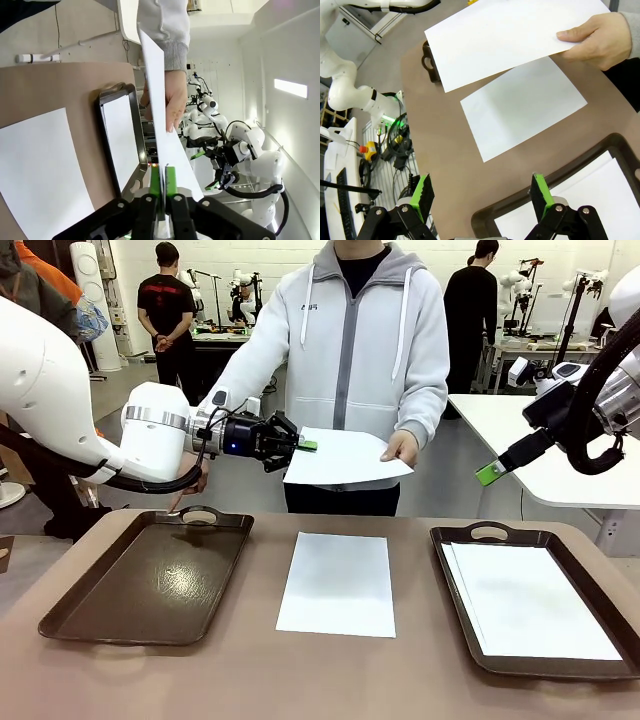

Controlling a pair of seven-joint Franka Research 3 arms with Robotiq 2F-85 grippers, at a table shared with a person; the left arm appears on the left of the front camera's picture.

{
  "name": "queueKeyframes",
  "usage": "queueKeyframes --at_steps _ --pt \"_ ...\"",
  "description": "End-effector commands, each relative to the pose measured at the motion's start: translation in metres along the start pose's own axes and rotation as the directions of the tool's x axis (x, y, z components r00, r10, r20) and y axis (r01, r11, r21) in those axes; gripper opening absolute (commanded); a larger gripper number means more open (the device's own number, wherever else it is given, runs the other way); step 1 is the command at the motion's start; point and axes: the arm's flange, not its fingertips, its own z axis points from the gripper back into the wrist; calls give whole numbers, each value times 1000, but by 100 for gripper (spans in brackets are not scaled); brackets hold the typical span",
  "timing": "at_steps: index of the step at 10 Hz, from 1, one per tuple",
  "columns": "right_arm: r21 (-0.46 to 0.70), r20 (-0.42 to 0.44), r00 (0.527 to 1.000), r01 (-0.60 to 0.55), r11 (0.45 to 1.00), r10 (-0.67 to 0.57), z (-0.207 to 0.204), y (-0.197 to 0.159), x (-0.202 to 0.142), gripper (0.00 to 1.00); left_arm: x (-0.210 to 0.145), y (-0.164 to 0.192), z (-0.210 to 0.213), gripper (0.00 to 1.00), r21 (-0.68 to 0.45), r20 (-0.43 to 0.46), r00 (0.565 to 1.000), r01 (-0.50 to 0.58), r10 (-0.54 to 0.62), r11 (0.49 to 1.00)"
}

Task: Sort the A4 documents.
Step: Receive the A4 Paper.

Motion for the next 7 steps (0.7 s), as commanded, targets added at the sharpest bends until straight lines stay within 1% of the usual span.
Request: queueKeyframes --at_steps 1,2,7 --pt "0 0 1000 -1 1000 1 -1 0 0 100 -4 -3 -1 6 -23 32 999 -1 2 1000" --pt "0 0 1000 -1 1000 1 -1 0 0 100 -4 -3 -1 0 -26 34 999 -1 2 1000" --pt "0 0 1000 -1 1000 1 -1 0 0 100 -3 -3 1 0 -33 28 1000 -13 14 999"
